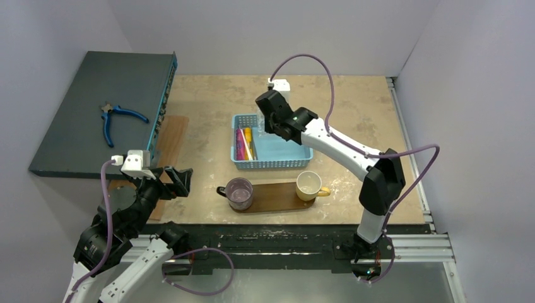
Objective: Prepare toiletry sets of a toothbrush and toothpaste on the tray
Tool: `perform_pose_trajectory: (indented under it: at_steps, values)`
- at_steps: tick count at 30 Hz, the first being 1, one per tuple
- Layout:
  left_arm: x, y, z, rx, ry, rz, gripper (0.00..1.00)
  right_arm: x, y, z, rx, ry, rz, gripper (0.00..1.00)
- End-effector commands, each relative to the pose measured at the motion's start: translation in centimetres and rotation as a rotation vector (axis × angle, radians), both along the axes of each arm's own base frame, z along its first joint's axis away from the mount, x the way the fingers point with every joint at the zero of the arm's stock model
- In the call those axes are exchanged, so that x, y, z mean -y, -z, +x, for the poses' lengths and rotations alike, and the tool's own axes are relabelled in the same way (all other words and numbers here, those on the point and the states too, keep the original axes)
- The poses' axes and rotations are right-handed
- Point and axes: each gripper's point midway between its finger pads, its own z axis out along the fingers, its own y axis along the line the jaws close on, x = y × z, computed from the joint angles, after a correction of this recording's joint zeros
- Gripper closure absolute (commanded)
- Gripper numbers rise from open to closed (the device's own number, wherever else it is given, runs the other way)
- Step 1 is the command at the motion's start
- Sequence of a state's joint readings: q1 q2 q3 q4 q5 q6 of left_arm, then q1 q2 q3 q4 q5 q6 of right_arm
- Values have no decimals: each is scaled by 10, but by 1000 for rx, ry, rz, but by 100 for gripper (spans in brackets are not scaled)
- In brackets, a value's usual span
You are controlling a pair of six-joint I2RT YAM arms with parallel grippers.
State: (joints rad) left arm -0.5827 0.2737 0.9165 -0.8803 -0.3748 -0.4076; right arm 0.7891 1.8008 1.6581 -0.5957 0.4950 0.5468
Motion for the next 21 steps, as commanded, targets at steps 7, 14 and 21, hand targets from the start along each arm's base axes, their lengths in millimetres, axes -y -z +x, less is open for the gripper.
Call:
perform_pose_trajectory:
  at_steps: [7, 14, 21]
  values:
    - [6, -7, 4, 22, 23, -12, 0, 2, -32, -56, 56, 45, 13, 100]
    - [6, -6, 3, 21, 20, -15, 0, 5, -25, -90, 12, 28, 56, 100]
    - [5, -6, 2, 24, 20, -21, 0, 6, -20, -122, -41, -18, 99, 100]
